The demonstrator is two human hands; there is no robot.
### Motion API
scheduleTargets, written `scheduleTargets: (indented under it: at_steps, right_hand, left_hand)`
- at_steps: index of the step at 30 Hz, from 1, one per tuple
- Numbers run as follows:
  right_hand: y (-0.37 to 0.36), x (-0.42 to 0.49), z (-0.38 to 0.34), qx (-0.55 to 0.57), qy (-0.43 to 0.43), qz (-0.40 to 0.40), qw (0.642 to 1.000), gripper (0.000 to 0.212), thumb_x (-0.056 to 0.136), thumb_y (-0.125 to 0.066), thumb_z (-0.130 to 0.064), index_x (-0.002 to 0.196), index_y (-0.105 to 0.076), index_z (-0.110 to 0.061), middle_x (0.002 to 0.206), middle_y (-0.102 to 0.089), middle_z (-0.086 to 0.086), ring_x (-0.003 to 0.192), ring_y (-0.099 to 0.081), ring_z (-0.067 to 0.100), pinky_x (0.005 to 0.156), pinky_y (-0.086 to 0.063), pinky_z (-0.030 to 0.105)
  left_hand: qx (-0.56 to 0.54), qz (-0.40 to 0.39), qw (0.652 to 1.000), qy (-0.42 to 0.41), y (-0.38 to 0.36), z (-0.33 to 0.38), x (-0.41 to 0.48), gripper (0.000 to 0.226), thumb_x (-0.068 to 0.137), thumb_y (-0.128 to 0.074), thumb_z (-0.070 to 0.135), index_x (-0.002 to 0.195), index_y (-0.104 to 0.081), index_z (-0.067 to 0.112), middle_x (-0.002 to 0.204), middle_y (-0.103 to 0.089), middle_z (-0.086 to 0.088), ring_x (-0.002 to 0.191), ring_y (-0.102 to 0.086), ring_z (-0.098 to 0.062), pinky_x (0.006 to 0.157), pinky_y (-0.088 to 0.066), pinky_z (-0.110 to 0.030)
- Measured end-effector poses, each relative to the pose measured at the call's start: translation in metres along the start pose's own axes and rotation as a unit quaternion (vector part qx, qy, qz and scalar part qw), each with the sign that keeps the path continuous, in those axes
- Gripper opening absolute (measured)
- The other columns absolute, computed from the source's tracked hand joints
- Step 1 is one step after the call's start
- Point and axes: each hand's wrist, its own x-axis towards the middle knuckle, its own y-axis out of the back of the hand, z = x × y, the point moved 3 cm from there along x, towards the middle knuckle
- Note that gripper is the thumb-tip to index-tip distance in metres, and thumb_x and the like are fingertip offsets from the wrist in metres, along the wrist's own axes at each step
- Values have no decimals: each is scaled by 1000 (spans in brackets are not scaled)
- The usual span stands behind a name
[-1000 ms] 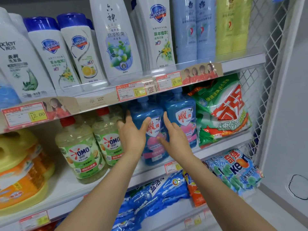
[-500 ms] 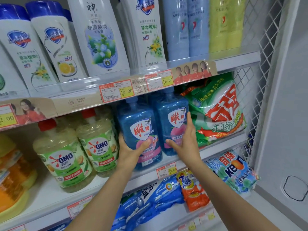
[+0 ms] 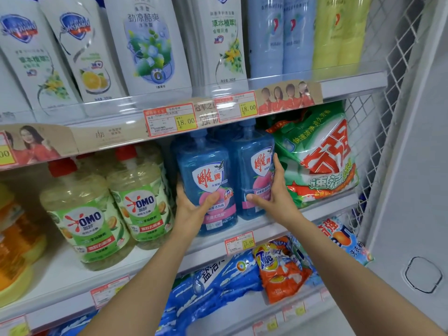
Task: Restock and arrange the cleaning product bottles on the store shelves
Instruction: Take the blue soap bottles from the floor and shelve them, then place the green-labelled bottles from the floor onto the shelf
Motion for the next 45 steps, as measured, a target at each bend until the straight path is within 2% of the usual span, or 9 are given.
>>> scheduleTargets:
  at_steps: [3, 8, 10, 13, 21, 24, 28, 38, 45]
  right_hand:
    - [-5, -3, -7, -26, -6, 31, 999, 117, 80, -82, -22, 155, 6, -38, 162, -18, -4, 148, -23, 14, 120, -28, 47]
    - [-14, -29, -44, -132, 10, 145, 981, 106, 79, -82, -26, 156, -10, -18, 157, -22, 16, 147, -21, 28, 118, -28, 46]
    - [-27, -43, -70, -101, 80, 173, 977, 85, 85, -77, -28, 151, -26, -13, 148, -35, 10, 139, -35, 24, 114, -35, 43]
    - [-65, -52, -111, -42, 140, 104, 984, 64, 88, -69, -30, 142, -39, -12, 133, -47, 2, 124, -48, 12, 106, -42, 30]
    - [-177, -32, -146, 27, -1, -85, 996, 107, 80, -81, -34, 156, -7, -18, 158, -26, 6, 145, -29, 21, 118, -29, 43]
    - [-199, -24, -138, 1, -68, -49, 996, 114, 66, -84, -54, 151, -21, -11, 146, -41, 12, 135, -43, 28, 112, -38, 50]
    - [-205, -20, -136, -84, -92, -7, 992, 88, 65, -87, -51, 129, -44, -8, 127, -44, 13, 118, -49, 29, 101, -45, 42]
    - [-189, -54, -135, 47, -101, 114, 987, 71, 62, -90, -45, 118, -56, -18, 97, -68, -10, 91, -66, 9, 84, -58, 42]
    - [-174, -60, -150, 149, -126, 122, 973, 61, 66, -88, -45, 111, -60, -14, 100, -71, -1, 92, -70, 14, 83, -60, 43]
  left_hand:
    - [21, 7, 1000, 15, -2, 7, -2, 101, 69, -80, 43, 148, -22, 20, 130, -54, 5, 110, -58, -8, 77, -48, -9]
    - [175, 62, 982, 18, 6, 21, -33, 115, 64, -76, 68, 149, -28, 8, 146, -48, -6, 132, -49, -23, 108, -42, -41]
    - [251, 111, 958, -81, 25, 28, -55, 77, 82, -72, 47, 144, -41, 11, 140, -49, -6, 128, -48, -25, 104, -44, -43]
    - [363, 190, 889, -203, 70, 29, -79, 44, 86, -61, 32, 126, -57, 12, 130, -51, -11, 119, -48, -30, 98, -45, -51]
    - [540, 143, 800, -218, 163, 7, -84, 76, 81, -73, 29, 149, -40, 16, 161, -21, -16, 146, -15, -36, 117, -24, -57]
    - [547, 136, 794, -227, 176, 4, -85, 76, 84, -71, 29, 150, -37, 14, 163, -17, -11, 149, -9, -34, 121, -5, -47]
    - [545, 115, 800, -223, 186, 2, -85, 77, 89, -66, 35, 154, -29, 17, 165, -9, -5, 151, 2, -26, 121, 6, -39]
    - [462, 68, 861, -203, 190, 7, -89, 66, 98, -51, 44, 155, -23, 26, 165, 4, 10, 150, 17, -11, 122, -3, -42]
    - [325, 11, 934, -147, 184, 19, -103, 80, 85, -39, 76, 152, -30, 32, 162, -18, 11, 150, -4, -8, 123, -14, -44]
